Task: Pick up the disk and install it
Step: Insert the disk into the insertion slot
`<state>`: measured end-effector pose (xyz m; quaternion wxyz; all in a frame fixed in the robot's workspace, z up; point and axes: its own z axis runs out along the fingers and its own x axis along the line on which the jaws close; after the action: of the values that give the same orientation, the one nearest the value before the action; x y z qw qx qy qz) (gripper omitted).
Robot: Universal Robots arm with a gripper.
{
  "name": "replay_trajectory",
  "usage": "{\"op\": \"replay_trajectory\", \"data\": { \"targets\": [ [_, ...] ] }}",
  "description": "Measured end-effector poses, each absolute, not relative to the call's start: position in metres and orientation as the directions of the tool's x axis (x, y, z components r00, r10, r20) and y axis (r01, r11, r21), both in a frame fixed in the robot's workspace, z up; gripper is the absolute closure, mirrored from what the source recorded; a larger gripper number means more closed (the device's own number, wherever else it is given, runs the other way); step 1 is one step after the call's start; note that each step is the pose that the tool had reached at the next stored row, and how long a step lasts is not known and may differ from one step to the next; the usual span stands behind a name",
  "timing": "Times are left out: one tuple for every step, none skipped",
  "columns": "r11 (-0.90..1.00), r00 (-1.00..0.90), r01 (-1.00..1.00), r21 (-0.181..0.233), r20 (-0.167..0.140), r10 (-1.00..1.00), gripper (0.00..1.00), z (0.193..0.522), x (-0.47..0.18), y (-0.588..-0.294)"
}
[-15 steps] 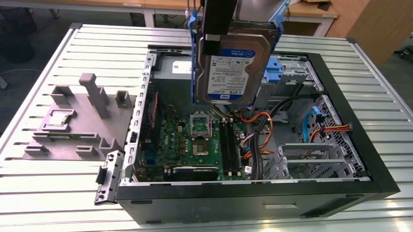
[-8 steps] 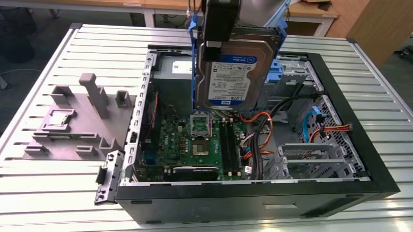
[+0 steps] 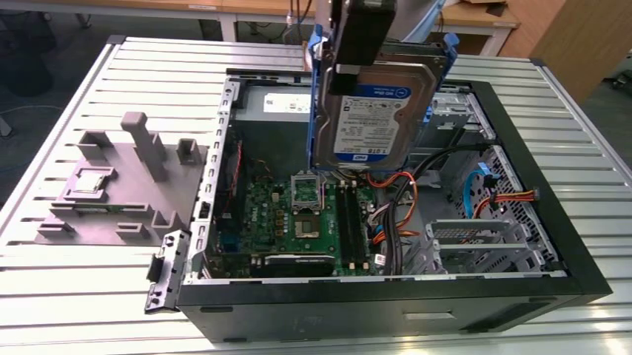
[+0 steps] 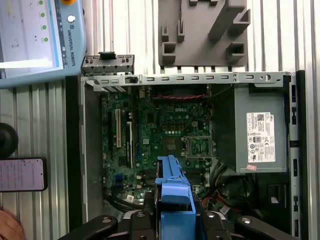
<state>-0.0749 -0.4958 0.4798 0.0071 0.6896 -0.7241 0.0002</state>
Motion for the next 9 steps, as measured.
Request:
{"op": "replay_trajectory", "data": {
  "targets": [
    [0.049,-0.049,-0.999,0.009,0.011,-0.999,0.64,0.4798,-0.0724,-0.4958],
    [0.049,-0.049,-0.999,0.009,0.011,-0.999,0.64,0.4798,-0.0704,-0.4959],
    [0.049,-0.049,-0.999,0.009,0.011,-0.999,0.64,0.4798,-0.0692,-0.4959],
    [0.049,-0.049,-0.999,0.009,0.011,-0.999,0.64,0.4797,-0.0686,-0.4959],
    [0.049,-0.049,-0.999,0.009,0.011,-0.999,0.64,0.4797,-0.0683,-0.4960],
    [0.049,-0.049,-0.999,0.010,0.011,-0.999,0.64,0.4797,-0.0683,-0.4962],
    [0.049,-0.049,-0.999,0.009,0.011,-0.999,0.64,0.4795,-0.0682,-0.4968],
    [0.049,-0.049,-0.999,0.010,0.011,-0.999,0.64,0.4795,-0.0682,-0.4978],
    [0.049,-0.049,-0.999,0.010,0.011,-0.999,0.64,0.4793,-0.0682,-0.4991]
  ]
}}
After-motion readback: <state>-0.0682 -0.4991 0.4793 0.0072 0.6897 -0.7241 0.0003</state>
